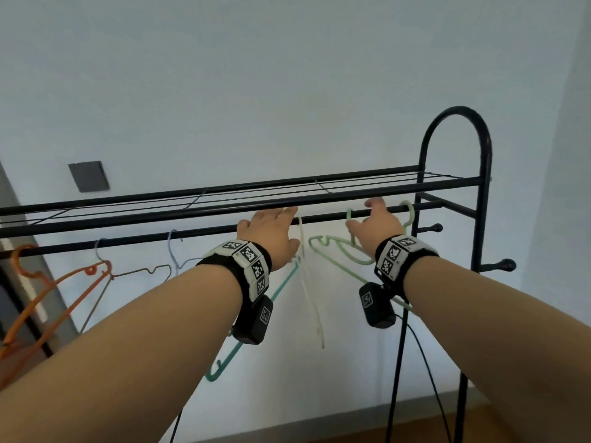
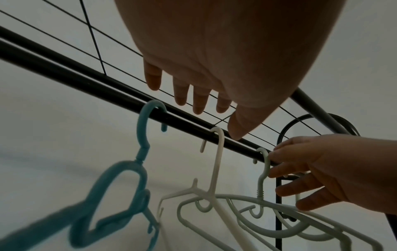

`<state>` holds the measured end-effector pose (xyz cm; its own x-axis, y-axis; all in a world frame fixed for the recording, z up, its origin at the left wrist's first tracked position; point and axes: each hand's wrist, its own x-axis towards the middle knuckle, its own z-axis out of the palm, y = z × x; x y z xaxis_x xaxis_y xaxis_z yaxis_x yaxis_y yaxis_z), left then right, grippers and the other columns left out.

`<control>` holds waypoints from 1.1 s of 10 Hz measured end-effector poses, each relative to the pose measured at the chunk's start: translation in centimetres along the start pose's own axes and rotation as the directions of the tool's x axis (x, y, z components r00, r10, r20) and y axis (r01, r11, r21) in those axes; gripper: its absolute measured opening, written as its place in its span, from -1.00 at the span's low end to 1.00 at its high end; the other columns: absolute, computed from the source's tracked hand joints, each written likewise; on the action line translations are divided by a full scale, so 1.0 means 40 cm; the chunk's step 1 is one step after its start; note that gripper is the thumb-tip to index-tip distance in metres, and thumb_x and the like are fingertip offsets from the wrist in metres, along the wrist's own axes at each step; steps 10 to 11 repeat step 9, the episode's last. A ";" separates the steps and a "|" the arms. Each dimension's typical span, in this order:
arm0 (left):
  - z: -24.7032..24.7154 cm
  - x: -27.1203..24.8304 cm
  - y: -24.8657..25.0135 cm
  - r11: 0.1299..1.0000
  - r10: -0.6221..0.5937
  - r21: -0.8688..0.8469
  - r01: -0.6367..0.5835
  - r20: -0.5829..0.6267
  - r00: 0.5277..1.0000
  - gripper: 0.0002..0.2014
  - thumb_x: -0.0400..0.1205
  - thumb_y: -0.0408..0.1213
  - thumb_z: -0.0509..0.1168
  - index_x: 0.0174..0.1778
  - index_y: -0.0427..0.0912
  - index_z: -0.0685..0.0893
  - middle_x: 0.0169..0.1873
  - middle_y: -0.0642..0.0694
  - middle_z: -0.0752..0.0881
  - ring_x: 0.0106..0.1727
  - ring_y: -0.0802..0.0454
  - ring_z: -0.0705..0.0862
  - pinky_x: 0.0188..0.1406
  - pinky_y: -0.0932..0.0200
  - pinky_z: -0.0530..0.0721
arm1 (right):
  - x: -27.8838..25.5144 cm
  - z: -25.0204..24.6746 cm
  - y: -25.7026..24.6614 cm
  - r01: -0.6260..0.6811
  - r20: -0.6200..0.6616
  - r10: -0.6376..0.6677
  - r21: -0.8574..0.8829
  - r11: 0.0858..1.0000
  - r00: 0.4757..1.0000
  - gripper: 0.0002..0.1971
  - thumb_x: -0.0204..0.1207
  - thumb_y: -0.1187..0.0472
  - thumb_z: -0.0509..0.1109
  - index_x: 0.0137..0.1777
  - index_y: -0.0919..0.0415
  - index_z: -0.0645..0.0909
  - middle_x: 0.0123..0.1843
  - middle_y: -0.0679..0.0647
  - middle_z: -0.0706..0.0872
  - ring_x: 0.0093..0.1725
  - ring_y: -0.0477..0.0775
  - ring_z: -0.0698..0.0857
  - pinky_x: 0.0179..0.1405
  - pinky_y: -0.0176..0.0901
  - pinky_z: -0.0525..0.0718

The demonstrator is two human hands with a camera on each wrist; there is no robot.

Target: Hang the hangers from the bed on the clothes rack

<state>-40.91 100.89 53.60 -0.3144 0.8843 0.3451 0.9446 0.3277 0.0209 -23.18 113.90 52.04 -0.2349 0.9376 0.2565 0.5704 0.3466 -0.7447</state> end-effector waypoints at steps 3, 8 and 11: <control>0.001 -0.029 -0.006 1.000 0.006 -0.015 -0.006 0.005 1.000 -0.29 0.66 0.11 0.18 0.75 0.18 0.13 0.76 0.01 0.24 0.77 -0.09 0.12 0.64 -0.34 0.13 | 0.028 0.046 -0.004 0.061 0.077 -0.053 -0.106 0.992 0.996 -0.49 0.72 0.02 0.08 0.68 -0.17 0.30 0.20 0.24 0.76 -0.10 0.19 0.73 -0.07 0.01 0.73; 0.034 -0.099 -0.055 0.995 -0.047 -0.085 0.048 0.019 0.999 -0.26 0.62 0.13 0.22 0.74 0.22 0.14 0.78 0.01 0.16 0.77 -0.08 0.09 0.62 -0.31 0.15 | -0.037 0.028 0.048 0.072 0.079 -0.066 -0.073 0.995 0.995 -0.40 0.77 0.05 0.06 0.77 -0.25 0.01 -0.36 0.17 0.65 -0.52 0.08 0.54 -0.57 -0.16 0.50; 0.034 -0.134 -0.090 0.991 -0.047 -0.125 0.044 -0.020 0.999 -0.27 0.62 0.13 0.23 0.74 0.20 0.16 0.76 0.02 0.20 0.75 -0.08 0.15 0.62 -0.29 0.18 | -0.080 0.007 0.038 0.072 0.059 -0.068 -0.062 0.996 0.996 -0.36 0.70 0.00 0.14 0.76 -0.22 0.06 0.03 0.25 0.79 -0.30 0.20 0.79 -0.27 0.04 0.80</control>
